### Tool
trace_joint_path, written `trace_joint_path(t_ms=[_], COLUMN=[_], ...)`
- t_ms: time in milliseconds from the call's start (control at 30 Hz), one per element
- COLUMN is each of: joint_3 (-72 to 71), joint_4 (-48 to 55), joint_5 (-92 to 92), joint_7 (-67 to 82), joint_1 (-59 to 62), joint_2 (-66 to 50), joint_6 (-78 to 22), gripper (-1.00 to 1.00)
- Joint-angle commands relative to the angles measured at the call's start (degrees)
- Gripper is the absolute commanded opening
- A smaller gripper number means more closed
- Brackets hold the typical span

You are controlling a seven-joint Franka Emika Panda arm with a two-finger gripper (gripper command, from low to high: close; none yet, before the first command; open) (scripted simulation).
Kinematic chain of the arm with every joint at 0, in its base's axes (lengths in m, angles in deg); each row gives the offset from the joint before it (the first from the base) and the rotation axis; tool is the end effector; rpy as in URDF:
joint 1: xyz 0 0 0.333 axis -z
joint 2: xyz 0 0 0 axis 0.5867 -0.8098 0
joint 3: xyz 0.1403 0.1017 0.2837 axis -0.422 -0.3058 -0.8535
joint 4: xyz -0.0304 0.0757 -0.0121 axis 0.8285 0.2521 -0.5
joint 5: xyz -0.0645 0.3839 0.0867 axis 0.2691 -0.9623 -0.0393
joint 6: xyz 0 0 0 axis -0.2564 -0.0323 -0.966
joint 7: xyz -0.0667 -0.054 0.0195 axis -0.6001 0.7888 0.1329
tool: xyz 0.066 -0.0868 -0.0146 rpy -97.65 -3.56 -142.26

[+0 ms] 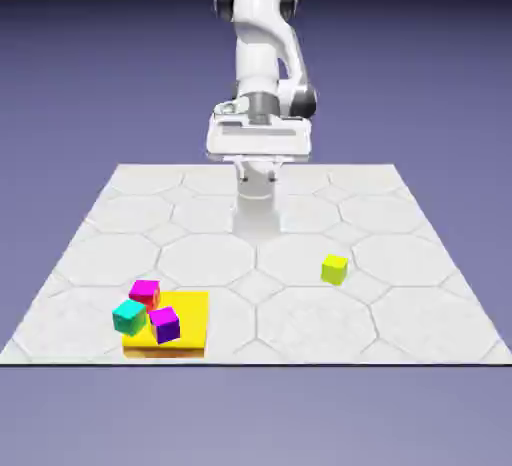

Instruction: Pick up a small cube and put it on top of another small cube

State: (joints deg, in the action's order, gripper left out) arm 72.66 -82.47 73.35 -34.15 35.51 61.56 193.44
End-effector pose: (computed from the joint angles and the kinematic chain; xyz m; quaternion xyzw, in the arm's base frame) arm 0.3951 0.0079 0.4500 -0.8695 0.3459 -0.3252 0.1361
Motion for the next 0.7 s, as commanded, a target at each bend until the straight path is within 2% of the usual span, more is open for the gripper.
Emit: trace_joint_path(t_ms=[0, 667], joint_3=[-0.80, -16.87], joint_4=[0.75, 15.68], joint_5=[-1.19, -24.96], joint_7=[-0.84, -17.68], joint_1=[0.23, 4.73], joint_2=[-2.08, -43.61], joint_6=[-2.30, -48.30], gripper=[0.00, 0.00])
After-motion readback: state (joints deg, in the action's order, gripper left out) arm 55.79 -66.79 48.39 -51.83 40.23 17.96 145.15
